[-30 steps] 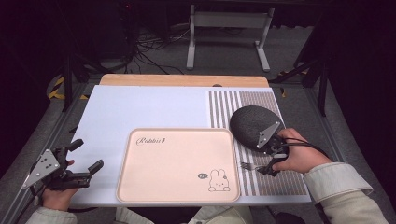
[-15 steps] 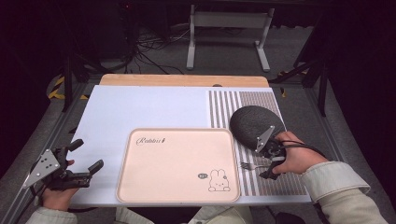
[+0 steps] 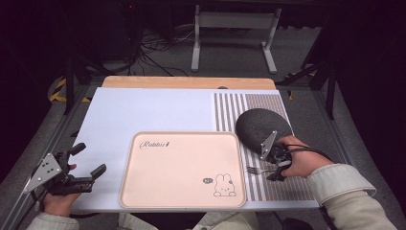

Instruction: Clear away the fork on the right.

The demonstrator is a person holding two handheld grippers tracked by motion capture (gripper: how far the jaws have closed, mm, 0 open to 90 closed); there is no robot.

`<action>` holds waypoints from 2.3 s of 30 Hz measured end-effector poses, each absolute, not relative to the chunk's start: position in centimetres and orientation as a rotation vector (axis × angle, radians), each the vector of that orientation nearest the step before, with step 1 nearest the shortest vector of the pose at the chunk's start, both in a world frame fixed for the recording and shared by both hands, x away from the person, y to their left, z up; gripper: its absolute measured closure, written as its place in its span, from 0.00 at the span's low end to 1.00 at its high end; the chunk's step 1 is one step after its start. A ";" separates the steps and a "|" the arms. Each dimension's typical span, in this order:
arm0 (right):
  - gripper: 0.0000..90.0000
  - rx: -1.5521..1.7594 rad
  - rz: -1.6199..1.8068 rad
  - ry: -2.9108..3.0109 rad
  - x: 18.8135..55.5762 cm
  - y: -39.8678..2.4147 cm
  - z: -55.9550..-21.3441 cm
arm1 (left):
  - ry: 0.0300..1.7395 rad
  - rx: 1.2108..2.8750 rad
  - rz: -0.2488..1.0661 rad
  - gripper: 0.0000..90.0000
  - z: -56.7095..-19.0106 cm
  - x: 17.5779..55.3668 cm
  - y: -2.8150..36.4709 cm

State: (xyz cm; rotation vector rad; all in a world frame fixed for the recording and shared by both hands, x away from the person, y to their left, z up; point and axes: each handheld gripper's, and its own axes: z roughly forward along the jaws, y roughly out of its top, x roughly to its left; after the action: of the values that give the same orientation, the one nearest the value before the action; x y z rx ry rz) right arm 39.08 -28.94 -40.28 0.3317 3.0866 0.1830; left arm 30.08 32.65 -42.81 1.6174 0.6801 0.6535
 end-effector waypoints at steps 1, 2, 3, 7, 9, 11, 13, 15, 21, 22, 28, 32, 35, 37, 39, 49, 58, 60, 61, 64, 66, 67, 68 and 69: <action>0.43 0.318 0.170 3.090 39.1 -29.0 -40.3 | 0.679 1.620 0.655 0.00 -42.8 30.1 32.7; 0.48 0.264 0.157 3.100 39.3 -29.0 -40.3 | 0.679 1.620 0.655 0.00 -42.8 30.1 32.7; 0.49 0.235 0.169 3.099 39.3 -29.0 -40.4 | 0.680 1.622 0.652 0.00 -42.8 30.1 32.7; 0.58 0.157 0.170 3.102 39.3 -29.0 -40.7 | 0.679 1.621 0.653 0.00 -42.8 30.1 32.7; 0.58 0.163 0.174 3.105 39.3 -29.0 -40.8 | 0.680 1.623 0.652 0.00 -42.8 30.1 32.7; 0.59 0.128 0.159 3.107 39.5 -28.9 -40.9 | 0.678 1.623 0.649 0.00 -42.8 30.1 32.7; 0.63 0.136 0.154 3.108 39.6 -28.9 -41.0 | 0.676 1.625 0.647 0.00 -42.8 30.1 32.7; 0.67 0.126 0.155 3.114 39.7 -28.9 -41.2 | 0.677 1.624 0.648 0.00 -42.8 30.1 32.7; 0.82 0.149 0.114 3.123 39.9 -28.9 -41.3 | 0.678 1.618 0.644 0.00 -42.8 30.1 32.7; 0.83 0.148 0.114 3.126 39.9 -28.9 -41.3 | 0.677 1.617 0.643 0.00 -42.8 30.1 32.7; 0.89 0.106 0.105 3.136 40.1 -28.8 -41.3 | 0.673 1.613 0.643 0.00 -42.8 30.1 32.7; 0.90 0.100 0.104 3.138 40.2 -28.9 -41.4 | 0.673 1.609 0.635 0.00 -42.8 30.1 32.7; 0.94 0.066 0.090 3.139 40.2 -28.8 -41.4 | 0.669 1.612 0.634 0.00 -42.8 30.1 32.7; 0.94 0.066 0.084 3.139 40.2 -28.8 -41.4 | 0.668 1.612 0.633 0.00 -42.8 30.1 32.7; 0.94 0.049 0.080 3.137 40.2 -28.7 -41.4 | 0.669 1.612 0.633 0.00 -42.8 30.1 32.7; 0.95 0.012 0.065 3.136 40.1 -28.6 -41.4 | 0.665 1.614 0.626 0.00 -42.8 30.1 32.7; 0.95 0.021 0.065 3.134 40.1 -28.6 -41.4 | 0.666 1.616 0.625 0.00 -42.7 30.1 32.7; 0.95 0.025 0.067 3.132 40.1 -28.6 -41.4 | 0.667 1.612 0.626 0.00 -42.8 30.1 32.7; 0.95 0.026 0.067 3.131 40.1 -28.6 -41.4 | 0.667 1.613 0.626 0.00 -42.8 30.1 32.7; 0.96 0.022 0.065 3.127 40.0 -28.6 -41.3 | 0.667 1.613 0.626 0.00 -42.8 30.1 32.7; 0.96 0.019 0.064 3.128 40.0 -28.6 -41.3 | 0.668 1.612 0.625 0.00 -42.8 30.1 32.7; 0.96 0.020 0.065 3.128 40.0 -28.6 -41.4 | 0.666 1.616 0.624 0.00 -42.7 30.1 32.7; 0.96 0.019 0.063 3.128 40.0 -28.6 -41.3 | 0.667 1.615 0.624 0.00 -42.8 30.1 32.7; 0.96 0.018 0.066 3.124 40.0 -28.6 -41.4 | 0.668 1.613 0.625 0.00 -42.8 30.1 32.7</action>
State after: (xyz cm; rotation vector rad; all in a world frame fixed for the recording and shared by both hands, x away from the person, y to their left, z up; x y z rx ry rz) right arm 39.97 -28.60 -41.36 0.0181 3.1236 0.0663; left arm 30.09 32.70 -42.76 1.6133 0.6679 0.6247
